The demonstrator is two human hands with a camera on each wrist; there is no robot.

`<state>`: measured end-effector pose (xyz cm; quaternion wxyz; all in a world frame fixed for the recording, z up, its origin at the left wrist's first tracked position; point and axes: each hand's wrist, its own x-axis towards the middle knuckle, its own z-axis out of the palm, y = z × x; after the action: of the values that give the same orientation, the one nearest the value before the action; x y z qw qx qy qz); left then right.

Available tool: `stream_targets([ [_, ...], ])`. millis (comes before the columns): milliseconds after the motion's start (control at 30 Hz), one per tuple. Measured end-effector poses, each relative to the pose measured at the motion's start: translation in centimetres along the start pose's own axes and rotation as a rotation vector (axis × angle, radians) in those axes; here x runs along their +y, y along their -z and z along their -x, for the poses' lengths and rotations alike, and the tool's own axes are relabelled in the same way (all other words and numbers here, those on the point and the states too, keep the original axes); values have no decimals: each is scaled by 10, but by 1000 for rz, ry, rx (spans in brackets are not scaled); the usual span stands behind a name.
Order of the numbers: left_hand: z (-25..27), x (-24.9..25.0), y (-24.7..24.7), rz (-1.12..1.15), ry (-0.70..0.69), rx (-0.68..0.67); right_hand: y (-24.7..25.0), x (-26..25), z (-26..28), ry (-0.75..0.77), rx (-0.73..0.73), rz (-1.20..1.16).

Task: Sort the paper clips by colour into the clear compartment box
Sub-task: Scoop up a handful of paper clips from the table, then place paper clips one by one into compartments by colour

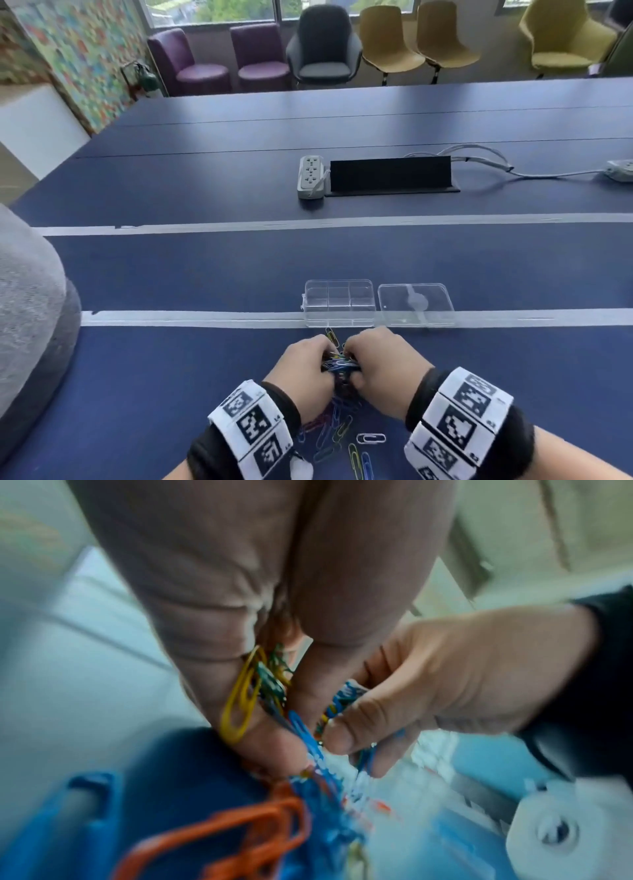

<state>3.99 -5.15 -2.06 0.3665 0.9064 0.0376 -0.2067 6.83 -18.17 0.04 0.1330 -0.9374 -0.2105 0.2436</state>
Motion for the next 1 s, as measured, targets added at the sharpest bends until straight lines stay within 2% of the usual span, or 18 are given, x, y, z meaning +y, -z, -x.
stream_targets([
  [67,-1,-3,1,200,82,-28,8,1,1,32,35,11],
  [200,1,3,6,934,286,-60,31,1,4,103,99,11],
  [267,3,4,9,1216,330,-103,39,-3,5,167,115,8],
  [333,5,1,10,1398,326,-174,42,-10,7,230,126,9],
  [500,7,0,-3,1502,300,-194,31,-25,4,325,69,94],
  [633,10,-7,-11,1603,322,-190,26,-22,7,356,75,-42],
  [833,14,-13,-12,1747,295,-249,31,6,14,301,231,-397],
  [900,13,-16,-11,1775,305,-242,30,16,15,258,294,-432],
  [1000,11,-21,-9,1770,308,-237,24,25,15,216,312,-391],
])
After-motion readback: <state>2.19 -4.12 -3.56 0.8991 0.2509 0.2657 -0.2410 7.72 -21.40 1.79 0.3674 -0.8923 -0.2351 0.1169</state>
